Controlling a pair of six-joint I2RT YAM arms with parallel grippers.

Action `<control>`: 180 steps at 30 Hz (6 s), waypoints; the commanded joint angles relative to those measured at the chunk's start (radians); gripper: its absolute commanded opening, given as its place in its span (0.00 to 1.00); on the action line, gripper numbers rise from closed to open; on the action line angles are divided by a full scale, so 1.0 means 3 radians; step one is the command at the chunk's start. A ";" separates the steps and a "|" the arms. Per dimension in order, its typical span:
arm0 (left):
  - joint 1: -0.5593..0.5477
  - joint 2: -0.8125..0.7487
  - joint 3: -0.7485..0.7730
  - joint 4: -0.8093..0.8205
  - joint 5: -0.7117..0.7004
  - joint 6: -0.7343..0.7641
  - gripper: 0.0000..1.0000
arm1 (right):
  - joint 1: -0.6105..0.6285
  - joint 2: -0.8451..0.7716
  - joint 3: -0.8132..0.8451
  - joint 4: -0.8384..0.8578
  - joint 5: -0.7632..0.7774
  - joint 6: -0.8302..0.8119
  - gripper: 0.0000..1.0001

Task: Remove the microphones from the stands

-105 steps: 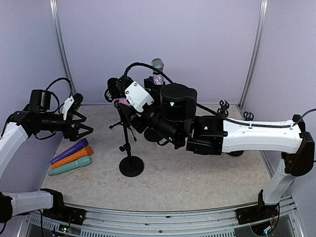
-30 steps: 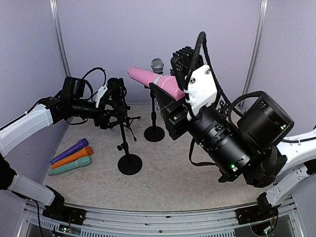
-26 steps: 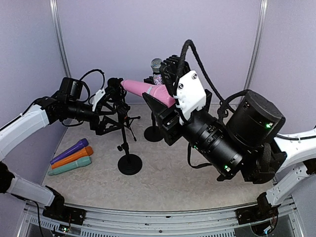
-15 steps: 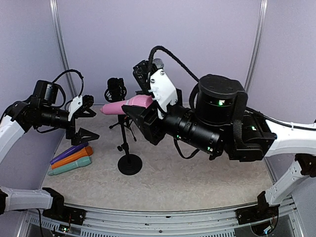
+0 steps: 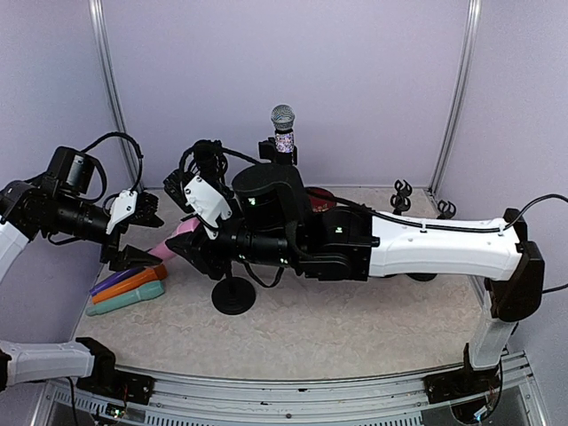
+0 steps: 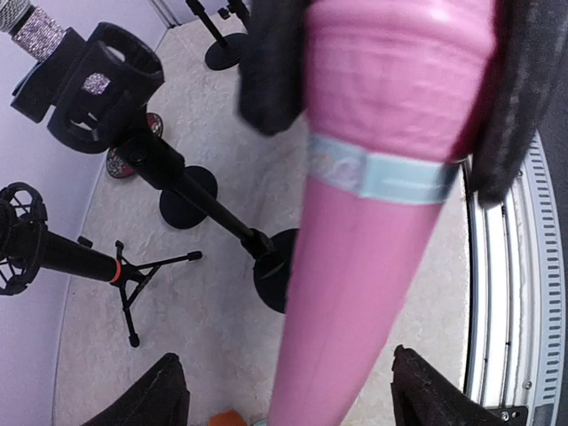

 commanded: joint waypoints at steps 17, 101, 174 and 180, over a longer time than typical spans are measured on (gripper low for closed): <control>0.0030 -0.0022 -0.0471 0.0067 -0.0542 0.0199 0.14 | -0.0156 -0.0052 0.0145 0.0285 -0.0318 0.0122 0.74; -0.0049 0.1335 -0.1005 0.1815 0.0446 -0.1136 0.55 | -0.0843 -0.0463 -0.2393 0.1099 -0.0190 0.1178 0.35; 0.0700 0.0630 -0.0892 0.1017 0.0721 -0.0815 0.95 | -0.1606 -0.0222 -0.0483 -0.0504 -0.2635 -0.0204 0.00; 0.0744 0.0577 -0.0872 0.0969 0.0652 -0.0841 0.95 | -0.1736 -0.0400 -0.0833 -0.0450 -0.2799 -0.0219 0.00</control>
